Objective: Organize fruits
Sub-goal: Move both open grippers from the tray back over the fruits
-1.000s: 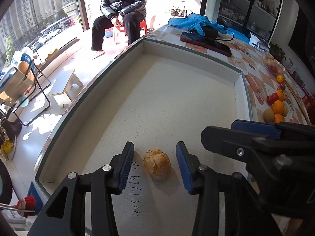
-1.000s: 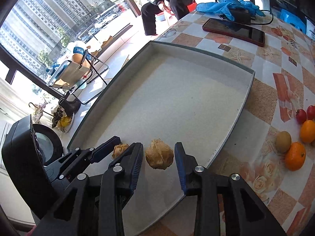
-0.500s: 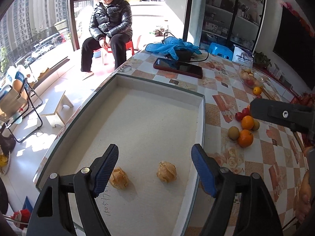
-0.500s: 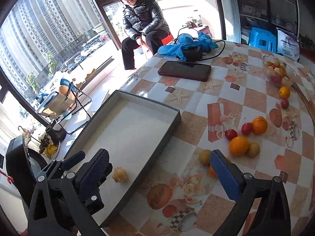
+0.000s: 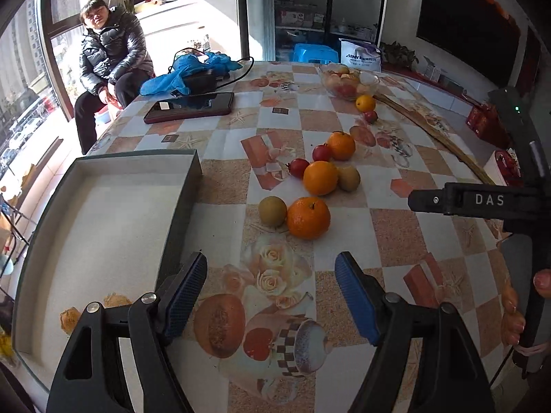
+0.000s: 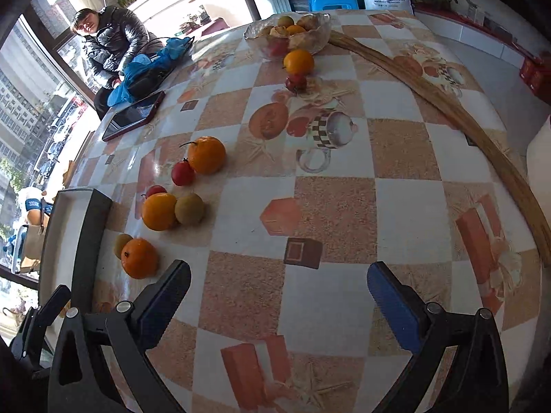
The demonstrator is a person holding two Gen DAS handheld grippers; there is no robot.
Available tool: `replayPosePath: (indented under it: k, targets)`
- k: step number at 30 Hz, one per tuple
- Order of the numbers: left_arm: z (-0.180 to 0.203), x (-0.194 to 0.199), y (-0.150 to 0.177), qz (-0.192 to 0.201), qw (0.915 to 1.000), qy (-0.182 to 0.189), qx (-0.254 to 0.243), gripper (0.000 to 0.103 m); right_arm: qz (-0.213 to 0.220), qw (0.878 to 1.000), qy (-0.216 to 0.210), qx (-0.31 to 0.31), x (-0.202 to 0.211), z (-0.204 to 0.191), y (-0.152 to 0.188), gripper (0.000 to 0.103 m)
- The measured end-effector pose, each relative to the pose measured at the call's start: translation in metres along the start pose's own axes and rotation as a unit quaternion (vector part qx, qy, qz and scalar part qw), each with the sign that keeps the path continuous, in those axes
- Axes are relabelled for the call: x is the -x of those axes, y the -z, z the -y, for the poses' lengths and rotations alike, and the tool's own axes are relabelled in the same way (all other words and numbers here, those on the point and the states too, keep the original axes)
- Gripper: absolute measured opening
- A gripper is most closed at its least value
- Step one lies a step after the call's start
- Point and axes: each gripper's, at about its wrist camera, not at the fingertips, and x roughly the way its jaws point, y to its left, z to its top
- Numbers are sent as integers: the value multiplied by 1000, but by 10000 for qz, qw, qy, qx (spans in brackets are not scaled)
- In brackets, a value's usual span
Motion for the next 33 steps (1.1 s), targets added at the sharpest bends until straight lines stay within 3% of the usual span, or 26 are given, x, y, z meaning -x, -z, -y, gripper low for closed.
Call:
replayPosePath:
  k: [5, 10, 21, 27, 29, 31, 33]
  targets:
    - [9, -24, 8, -308, 9992, -17, 241, 80, 17, 9995, 308, -62, -9, 23, -3, 103]
    - [12, -32, 11, -376, 9987, -35, 338, 80, 61, 9995, 300, -73, -15, 26, -23, 103]
    - [-3, -40, 10, -332, 9971, -41, 688, 80, 823, 9953, 489, -144, -32, 7, -117, 103]
    - [-4, -44, 10, -134, 9979, -226, 584, 80, 1015, 9921, 733, 74, -61, -6, -154, 103]
    - [-3, -46, 9, -97, 9981, -261, 552, 81, 1063, 9912, 767, 173, -70, -9, -159, 98]
    - [-3, -48, 6, -71, 9981, -282, 535, 81, 1023, 9912, 800, 257, -80, -12, -164, 72]
    - [-3, -49, 5, -63, 9983, -276, 512, 81, 1038, 9904, 856, 303, -86, -13, -164, 57]
